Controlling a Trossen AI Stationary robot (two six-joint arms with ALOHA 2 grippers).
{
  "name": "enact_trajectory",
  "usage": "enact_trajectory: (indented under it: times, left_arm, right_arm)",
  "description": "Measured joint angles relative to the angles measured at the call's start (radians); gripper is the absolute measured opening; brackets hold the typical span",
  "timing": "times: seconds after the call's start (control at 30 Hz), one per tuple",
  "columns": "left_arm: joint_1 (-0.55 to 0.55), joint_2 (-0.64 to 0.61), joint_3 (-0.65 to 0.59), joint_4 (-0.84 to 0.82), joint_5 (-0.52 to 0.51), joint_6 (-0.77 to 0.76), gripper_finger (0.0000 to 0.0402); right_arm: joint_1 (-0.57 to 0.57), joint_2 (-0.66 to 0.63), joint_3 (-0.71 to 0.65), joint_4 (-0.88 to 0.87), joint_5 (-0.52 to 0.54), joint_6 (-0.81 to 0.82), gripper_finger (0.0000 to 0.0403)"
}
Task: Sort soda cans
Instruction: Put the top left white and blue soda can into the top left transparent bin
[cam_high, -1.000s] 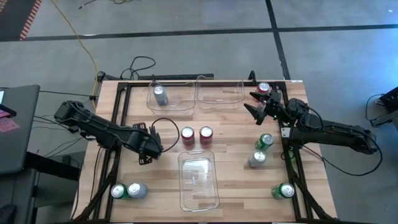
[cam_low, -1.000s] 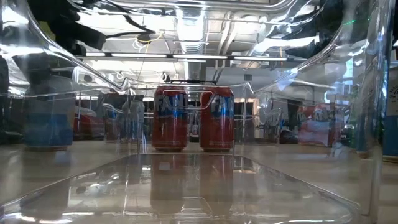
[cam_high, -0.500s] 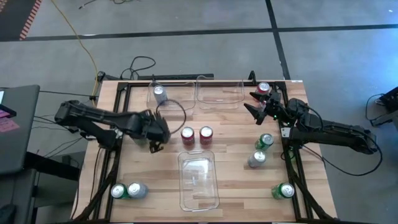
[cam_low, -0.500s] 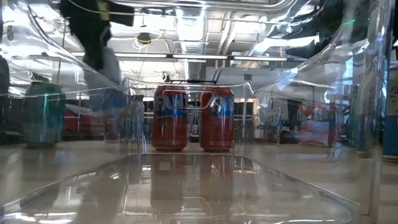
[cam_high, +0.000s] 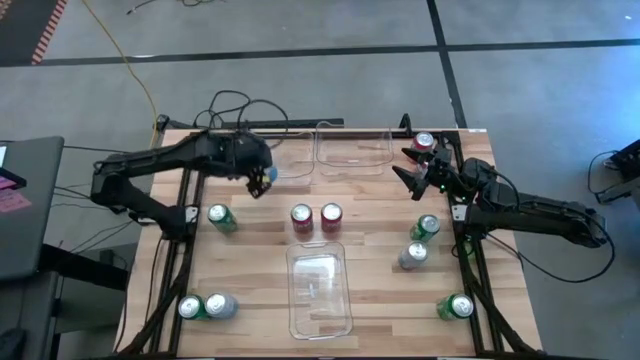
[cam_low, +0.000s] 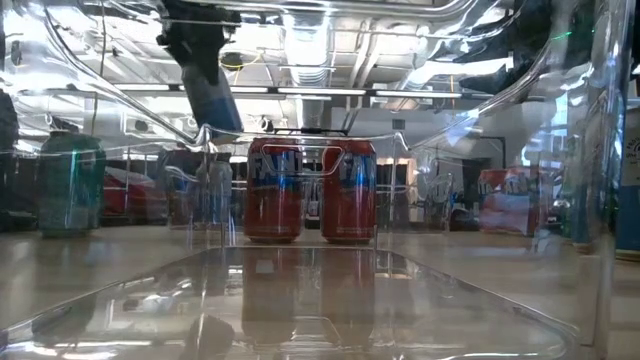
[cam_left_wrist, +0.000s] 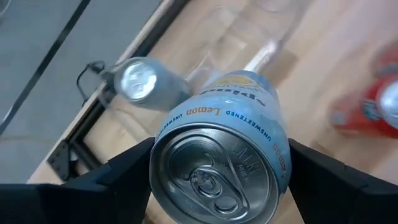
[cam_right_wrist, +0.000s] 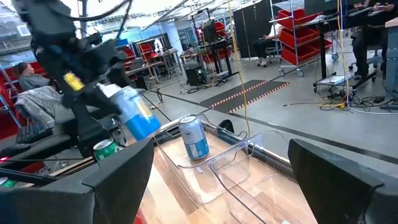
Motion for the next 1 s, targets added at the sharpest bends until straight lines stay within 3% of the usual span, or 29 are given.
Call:
enact_trajectory:
  times: [0.27, 0.73, 1.0]
  left_arm:
    - [0.122, 0.062, -0.001, 0.008, 0.002, 0.006, 0.0303]
    - [0.189, 0.242, -0.001, 0.046, -0.024, 0.037, 0.0305]
    - [0.226, 0.249, -0.001, 0.049, -0.027, 0.023, 0.0305]
  right_arm:
    - [-0.003, 0.0, 0.0, 0.0, 0.0, -0.002, 0.0388]
    - [-0.002, 0.0, 0.0, -0.006, -0.001, -0.002, 0.0388]
    - [-0.002, 0.0, 0.0, -0.013, -0.002, -0.002, 0.0388]
